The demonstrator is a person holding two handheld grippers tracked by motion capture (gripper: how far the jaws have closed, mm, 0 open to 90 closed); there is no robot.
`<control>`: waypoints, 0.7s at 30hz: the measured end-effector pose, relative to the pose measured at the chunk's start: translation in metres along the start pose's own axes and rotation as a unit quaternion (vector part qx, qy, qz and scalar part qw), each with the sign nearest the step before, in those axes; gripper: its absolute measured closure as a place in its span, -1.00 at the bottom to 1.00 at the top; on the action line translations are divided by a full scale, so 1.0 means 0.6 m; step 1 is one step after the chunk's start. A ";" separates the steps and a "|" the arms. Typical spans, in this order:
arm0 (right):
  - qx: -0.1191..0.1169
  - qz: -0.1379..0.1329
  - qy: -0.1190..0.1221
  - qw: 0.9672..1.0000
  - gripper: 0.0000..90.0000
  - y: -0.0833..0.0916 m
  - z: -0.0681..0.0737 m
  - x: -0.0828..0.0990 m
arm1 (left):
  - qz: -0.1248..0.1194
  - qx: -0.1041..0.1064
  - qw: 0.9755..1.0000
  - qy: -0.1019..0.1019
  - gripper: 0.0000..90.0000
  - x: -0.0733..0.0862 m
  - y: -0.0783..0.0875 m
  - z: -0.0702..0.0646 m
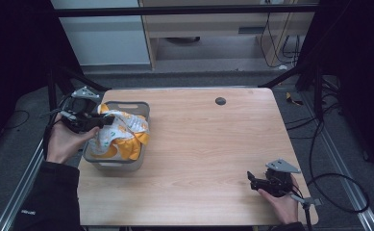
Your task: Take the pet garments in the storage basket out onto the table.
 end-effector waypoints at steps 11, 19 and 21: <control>0.000 -0.001 0.000 1.000 -0.75 0.000 0.000 0.000 | -0.005 0.036 0.998 -0.048 0.80 -0.031 -0.001 -0.057; -0.001 -0.001 -0.001 1.000 -0.75 0.001 0.000 0.000 | -0.003 0.060 0.996 -0.071 0.79 -0.045 -0.011 -0.093; -0.001 -0.002 -0.001 1.000 -0.75 0.001 0.000 -0.001 | -0.004 0.066 0.995 -0.076 0.79 -0.048 -0.017 -0.104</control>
Point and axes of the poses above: each handheld gripper's, and its own axes: y roughly backward along the jaws, x roughly out of its underside, z roughly to its left, the point moved 6 cm from there along -y, roughly forward along the jaws, and after that the axes turned 6 degrees about -y, right-handed, at the moved point
